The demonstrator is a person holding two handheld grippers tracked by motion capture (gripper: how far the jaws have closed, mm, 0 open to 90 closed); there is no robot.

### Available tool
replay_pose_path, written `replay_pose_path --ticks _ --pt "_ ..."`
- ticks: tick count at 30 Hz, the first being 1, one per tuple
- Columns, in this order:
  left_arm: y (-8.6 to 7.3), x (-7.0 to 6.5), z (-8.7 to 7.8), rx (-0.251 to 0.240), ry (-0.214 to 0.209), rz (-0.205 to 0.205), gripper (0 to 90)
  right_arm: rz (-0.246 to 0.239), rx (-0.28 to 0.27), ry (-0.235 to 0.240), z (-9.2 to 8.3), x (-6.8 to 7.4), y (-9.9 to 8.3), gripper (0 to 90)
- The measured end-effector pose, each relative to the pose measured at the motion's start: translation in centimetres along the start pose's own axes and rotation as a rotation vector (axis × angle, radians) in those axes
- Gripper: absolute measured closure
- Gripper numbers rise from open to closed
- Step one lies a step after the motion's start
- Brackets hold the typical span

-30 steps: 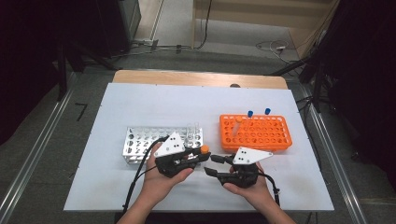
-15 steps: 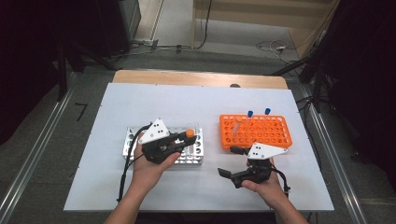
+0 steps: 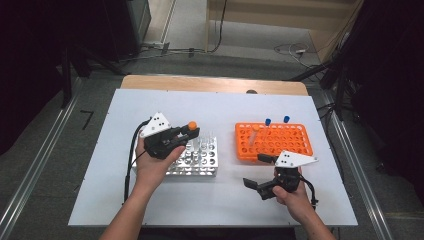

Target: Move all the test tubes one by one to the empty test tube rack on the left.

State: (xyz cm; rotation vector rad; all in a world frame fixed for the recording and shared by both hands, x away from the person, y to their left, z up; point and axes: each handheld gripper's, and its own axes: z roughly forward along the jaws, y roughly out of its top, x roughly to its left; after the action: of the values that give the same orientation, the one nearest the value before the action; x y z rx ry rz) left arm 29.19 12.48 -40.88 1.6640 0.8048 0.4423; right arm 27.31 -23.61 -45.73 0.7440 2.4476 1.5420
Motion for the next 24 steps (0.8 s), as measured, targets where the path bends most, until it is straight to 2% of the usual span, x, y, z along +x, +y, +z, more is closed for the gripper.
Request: replay_pose_path --ticks 5,16,20,24 --pt "-0.1 0.8 0.8 0.002 0.038 -0.009 75.1 -0.004 0.004 -0.009 0.0 0.0 -0.1 0.0" --pt "-0.3 1.7 2.0 -0.009 0.084 -0.027 75.1 0.004 0.002 -0.021 -0.1 -0.3 -0.2 0.0" --pt "-0.6 1.9 2.5 0.009 0.091 -0.027 75.1 0.004 0.004 -0.027 -0.1 -0.4 -0.2 0.0" --pt "-0.8 2.0 3.0 0.048 0.097 -0.020 75.0 0.008 0.005 -0.028 -0.1 -0.5 -0.3 0.0"
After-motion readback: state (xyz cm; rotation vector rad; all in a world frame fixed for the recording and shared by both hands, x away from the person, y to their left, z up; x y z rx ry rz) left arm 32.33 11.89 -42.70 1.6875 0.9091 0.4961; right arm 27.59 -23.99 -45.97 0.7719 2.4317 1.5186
